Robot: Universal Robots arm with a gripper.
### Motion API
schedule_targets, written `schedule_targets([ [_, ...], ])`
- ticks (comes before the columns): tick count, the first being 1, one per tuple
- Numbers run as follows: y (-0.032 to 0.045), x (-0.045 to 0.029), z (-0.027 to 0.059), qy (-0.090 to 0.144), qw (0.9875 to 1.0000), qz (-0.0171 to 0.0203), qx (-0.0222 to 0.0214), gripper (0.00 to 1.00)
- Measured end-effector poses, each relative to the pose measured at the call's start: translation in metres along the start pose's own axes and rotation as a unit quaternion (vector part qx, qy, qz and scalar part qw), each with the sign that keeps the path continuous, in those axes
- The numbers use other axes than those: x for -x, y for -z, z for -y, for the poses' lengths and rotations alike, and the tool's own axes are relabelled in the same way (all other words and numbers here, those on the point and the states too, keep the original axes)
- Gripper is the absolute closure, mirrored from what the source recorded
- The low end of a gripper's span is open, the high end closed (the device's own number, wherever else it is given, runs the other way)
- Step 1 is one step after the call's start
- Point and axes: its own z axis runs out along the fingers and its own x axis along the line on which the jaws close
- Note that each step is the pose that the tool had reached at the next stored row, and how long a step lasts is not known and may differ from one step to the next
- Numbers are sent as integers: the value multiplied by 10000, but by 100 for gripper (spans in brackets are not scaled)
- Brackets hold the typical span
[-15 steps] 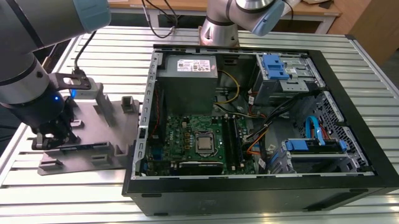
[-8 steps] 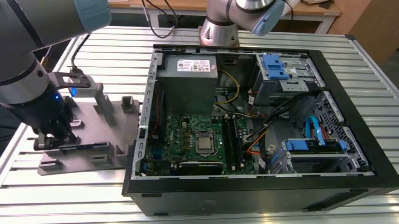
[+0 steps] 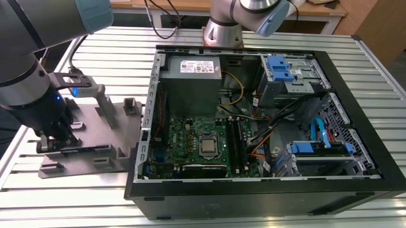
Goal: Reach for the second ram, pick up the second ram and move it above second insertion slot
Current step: 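Pick up the second ram and move it above second insertion slot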
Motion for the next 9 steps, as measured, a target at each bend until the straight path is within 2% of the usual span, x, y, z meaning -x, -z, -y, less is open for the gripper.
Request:
schedule_targets([
  [9, 0, 0, 0, 367, 9993, -16, 10, 93],
])
